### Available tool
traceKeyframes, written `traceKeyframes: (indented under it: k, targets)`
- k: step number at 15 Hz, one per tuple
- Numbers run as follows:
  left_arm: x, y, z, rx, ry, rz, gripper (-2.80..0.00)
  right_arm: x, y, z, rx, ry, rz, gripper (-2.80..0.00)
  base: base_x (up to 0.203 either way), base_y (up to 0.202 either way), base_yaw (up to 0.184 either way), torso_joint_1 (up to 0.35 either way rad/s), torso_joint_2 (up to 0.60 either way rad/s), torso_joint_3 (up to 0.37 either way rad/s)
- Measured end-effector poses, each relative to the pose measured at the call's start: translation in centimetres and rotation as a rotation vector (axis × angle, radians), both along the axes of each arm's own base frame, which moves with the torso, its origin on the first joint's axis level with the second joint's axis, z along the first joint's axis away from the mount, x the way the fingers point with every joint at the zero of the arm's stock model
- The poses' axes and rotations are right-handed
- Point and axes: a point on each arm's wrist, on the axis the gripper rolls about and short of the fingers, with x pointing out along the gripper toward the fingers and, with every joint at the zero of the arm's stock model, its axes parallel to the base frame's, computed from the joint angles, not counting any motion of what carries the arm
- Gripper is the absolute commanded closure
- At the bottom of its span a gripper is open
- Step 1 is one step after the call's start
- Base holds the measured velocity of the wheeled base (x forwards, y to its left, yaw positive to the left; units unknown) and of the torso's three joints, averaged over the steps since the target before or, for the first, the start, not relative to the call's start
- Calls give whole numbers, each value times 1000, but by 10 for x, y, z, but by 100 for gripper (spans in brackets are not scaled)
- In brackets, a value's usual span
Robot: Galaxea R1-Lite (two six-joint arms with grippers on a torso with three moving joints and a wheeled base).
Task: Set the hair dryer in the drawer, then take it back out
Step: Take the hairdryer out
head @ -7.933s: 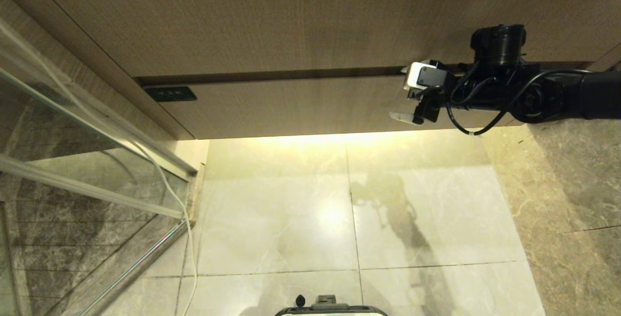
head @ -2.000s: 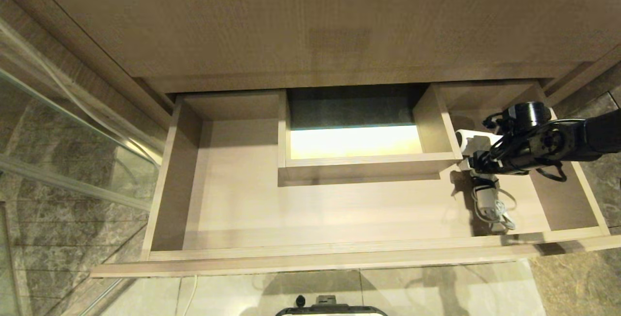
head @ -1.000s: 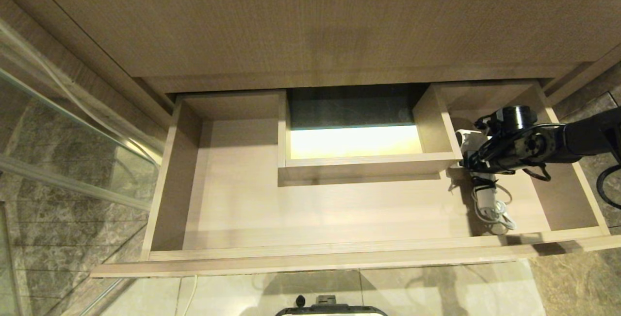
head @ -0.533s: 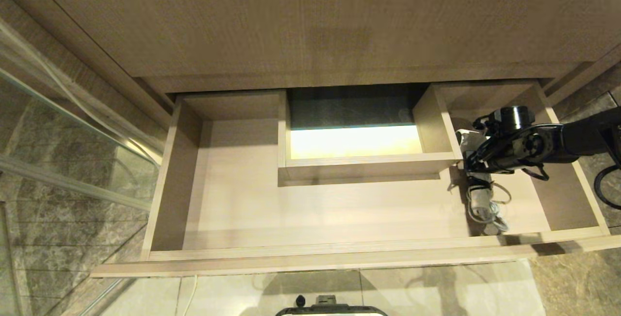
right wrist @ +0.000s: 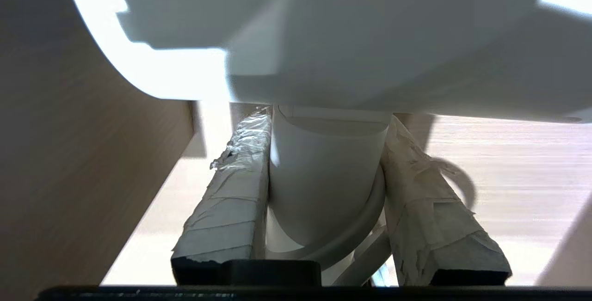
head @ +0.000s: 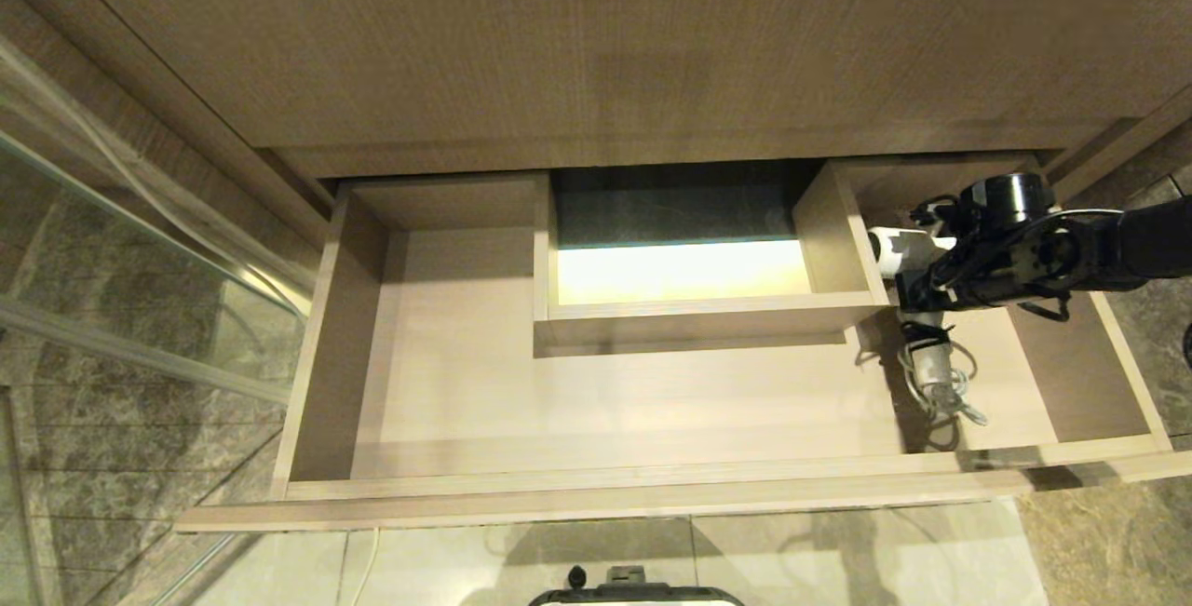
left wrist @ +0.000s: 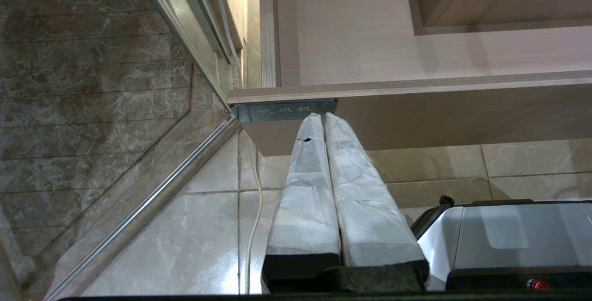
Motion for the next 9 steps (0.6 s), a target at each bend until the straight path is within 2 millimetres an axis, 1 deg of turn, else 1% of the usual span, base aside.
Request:
traceKeyframes:
  k: [4,9]
  targets:
    - [0,0,0,0,0,0,0,-12,-5,17,-47,-27,20,0,0,0,0,0,0,0]
    - [0,0,0,0,0,0,0,-33,-24,42,-138,-43,31,0,0,0,0,0,0,0]
